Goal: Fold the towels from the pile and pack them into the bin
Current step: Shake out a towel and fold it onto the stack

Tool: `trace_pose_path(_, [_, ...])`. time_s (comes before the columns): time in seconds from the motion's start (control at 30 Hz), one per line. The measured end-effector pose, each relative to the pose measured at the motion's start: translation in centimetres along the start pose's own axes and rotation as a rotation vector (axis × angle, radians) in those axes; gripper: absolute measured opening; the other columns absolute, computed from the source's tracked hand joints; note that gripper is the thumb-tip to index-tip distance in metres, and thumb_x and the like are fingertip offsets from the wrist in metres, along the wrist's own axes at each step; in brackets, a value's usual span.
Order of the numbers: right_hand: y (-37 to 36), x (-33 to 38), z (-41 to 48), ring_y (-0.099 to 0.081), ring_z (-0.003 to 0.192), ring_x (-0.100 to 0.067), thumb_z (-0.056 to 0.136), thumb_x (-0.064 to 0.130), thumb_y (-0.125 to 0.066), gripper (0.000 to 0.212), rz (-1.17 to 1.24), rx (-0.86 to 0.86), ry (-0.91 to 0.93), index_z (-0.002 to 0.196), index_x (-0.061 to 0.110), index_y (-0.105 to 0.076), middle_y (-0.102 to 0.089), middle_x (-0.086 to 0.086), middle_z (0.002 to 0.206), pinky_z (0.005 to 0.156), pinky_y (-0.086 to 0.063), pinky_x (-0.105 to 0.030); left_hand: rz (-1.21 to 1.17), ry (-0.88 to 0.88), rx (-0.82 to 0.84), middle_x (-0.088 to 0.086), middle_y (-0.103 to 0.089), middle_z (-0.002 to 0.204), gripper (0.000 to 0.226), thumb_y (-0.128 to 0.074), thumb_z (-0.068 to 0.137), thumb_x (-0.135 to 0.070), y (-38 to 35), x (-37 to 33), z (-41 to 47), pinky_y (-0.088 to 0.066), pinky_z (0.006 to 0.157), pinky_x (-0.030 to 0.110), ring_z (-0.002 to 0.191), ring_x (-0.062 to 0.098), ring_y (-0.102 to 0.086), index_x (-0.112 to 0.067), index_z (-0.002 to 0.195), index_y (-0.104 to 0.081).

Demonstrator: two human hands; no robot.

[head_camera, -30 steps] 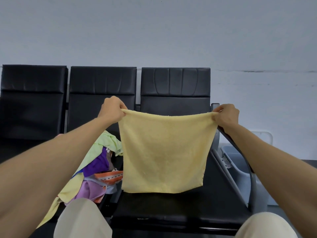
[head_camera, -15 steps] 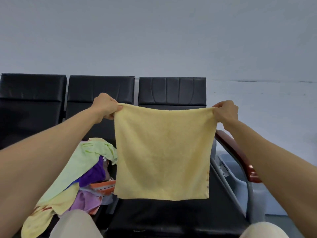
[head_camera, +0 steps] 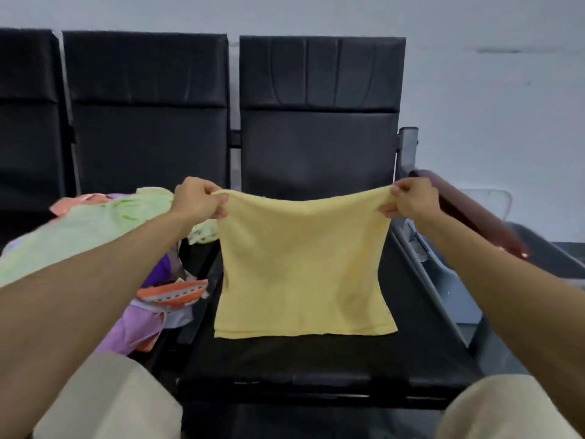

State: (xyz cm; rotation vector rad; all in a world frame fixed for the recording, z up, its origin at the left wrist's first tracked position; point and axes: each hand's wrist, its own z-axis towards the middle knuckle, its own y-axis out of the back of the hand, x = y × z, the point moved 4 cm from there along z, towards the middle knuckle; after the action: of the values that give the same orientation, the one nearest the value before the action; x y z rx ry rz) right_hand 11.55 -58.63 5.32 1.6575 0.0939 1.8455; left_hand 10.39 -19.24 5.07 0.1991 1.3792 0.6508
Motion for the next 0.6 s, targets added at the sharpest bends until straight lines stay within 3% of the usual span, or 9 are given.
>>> trace_pose_path(0.07, [-1.5,-2.6,0.0,-0.072,0.062,-0.013,0.1,0.012,-0.047,0.015,0.015,0.04,-0.011,0.099,0.007,-0.061,-0.068,-0.018,0.096,0.067,-0.061,-0.029,0.033,-0.025,0.054,0.009,-0.072,0.076,0.007,-0.066,0.088,-0.01,-1.7,2.5,-0.8,-0.059,0.077,0.034,0.075,0.022,-0.072,-0.007,0.089,-0.071])
trace_pose_path(0.17, [-3.2,-6.1,-1.4,-0.072,0.08,-0.022,0.099,0.017,-0.051,0.019,0.036,0.097,-0.043,0.099,0.004,-0.065,-0.069,-0.012,0.09,0.08,-0.059,-0.035,0.16,-0.085,0.087,0.003,-0.072,0.082,0.01,-0.068,0.086,-0.018,-3.5,5.7,-2.6,-0.055,0.078,0.033,0.082,0.02,-0.067,-0.012,0.091,-0.073])
trace_pose_path(0.3, [-3.4,-8.7,-4.5,-0.07,0.082,-0.019,0.096,0.036,-0.056,0.036,0.014,0.145,-0.088,0.093,0.004,-0.072,-0.071,-0.009,0.088,0.077,-0.059,-0.032,0.229,-0.159,0.212,-0.003,-0.069,0.091,0.009,-0.067,0.088,-0.019,-4.4,8.8,-5.8,-0.048,0.078,0.03,0.086,0.012,-0.061,-0.016,0.094,-0.073])
trace_pose_path(0.47, [-2.6,-10.9,-6.9,-0.068,0.081,-0.016,0.084,0.01,-0.072,0.003,-0.157,0.248,-0.076,0.083,0.012,-0.07,-0.07,-0.007,0.088,0.06,-0.059,-0.02,0.321,-0.374,0.345,-0.008,-0.064,0.086,0.005,-0.071,0.084,-0.012,-4.5,10.1,-7.7,-0.047,0.069,0.021,0.08,0.007,-0.06,-0.017,0.084,-0.069])
trace_pose_path(0.6, [-2.1,-11.9,-7.4,-0.067,0.082,-0.016,0.078,0.001,-0.076,0.014,-0.298,0.358,-0.079,0.086,0.011,-0.07,-0.071,-0.006,0.087,0.062,-0.052,-0.02,0.47,-0.492,0.442,-0.009,-0.059,0.079,0.008,-0.065,0.081,-0.011,-5.1,10.0,-8.5,-0.048,0.067,0.032,0.073,0.007,-0.056,-0.016,0.075,-0.064])
